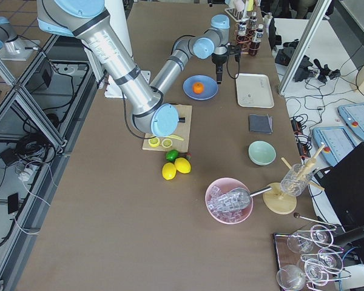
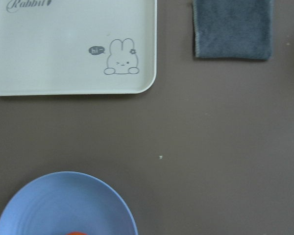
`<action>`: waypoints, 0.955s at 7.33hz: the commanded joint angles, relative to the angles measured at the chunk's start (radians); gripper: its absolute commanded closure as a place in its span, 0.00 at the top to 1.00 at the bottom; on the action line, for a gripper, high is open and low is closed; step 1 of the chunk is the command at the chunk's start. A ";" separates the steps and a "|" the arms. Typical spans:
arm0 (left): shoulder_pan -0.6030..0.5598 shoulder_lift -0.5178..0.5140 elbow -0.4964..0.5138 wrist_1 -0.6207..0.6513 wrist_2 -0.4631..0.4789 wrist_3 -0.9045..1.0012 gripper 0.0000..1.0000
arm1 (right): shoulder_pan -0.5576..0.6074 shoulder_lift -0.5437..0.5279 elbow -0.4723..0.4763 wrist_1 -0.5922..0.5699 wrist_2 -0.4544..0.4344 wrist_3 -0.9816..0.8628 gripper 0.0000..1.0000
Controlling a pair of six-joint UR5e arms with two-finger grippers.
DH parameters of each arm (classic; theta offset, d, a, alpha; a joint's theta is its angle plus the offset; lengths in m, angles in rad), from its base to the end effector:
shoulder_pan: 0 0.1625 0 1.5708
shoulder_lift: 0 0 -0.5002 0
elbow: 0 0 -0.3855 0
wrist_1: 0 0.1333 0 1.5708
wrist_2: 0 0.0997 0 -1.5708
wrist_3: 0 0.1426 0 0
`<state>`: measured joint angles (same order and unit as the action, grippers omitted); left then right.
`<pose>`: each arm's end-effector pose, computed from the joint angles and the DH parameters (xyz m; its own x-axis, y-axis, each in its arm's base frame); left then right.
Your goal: Pick orange to plate
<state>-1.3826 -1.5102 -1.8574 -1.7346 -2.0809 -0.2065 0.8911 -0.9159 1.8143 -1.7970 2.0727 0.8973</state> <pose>0.0282 -0.4883 0.6526 0.8406 0.1519 -0.5200 -0.0007 0.9602 0.2793 -0.3901 -0.5856 0.2934 0.6923 -0.0133 0.7215 -0.0790 0.9924 0.0942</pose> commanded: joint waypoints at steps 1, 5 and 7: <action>-0.212 -0.007 0.009 0.180 -0.024 0.284 0.98 | 0.226 -0.186 0.079 -0.128 0.076 -0.377 1.00; -0.245 0.005 0.038 0.188 -0.107 0.282 0.98 | 0.631 -0.470 -0.047 -0.116 0.241 -0.961 1.00; -0.243 0.004 0.058 0.175 -0.107 0.286 0.98 | 0.699 -0.594 -0.056 -0.092 0.236 -0.999 1.00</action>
<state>-1.6261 -1.5056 -1.8126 -1.5541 -2.1866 0.0779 1.5397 -1.4337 1.7670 -1.9066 2.3080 -0.0664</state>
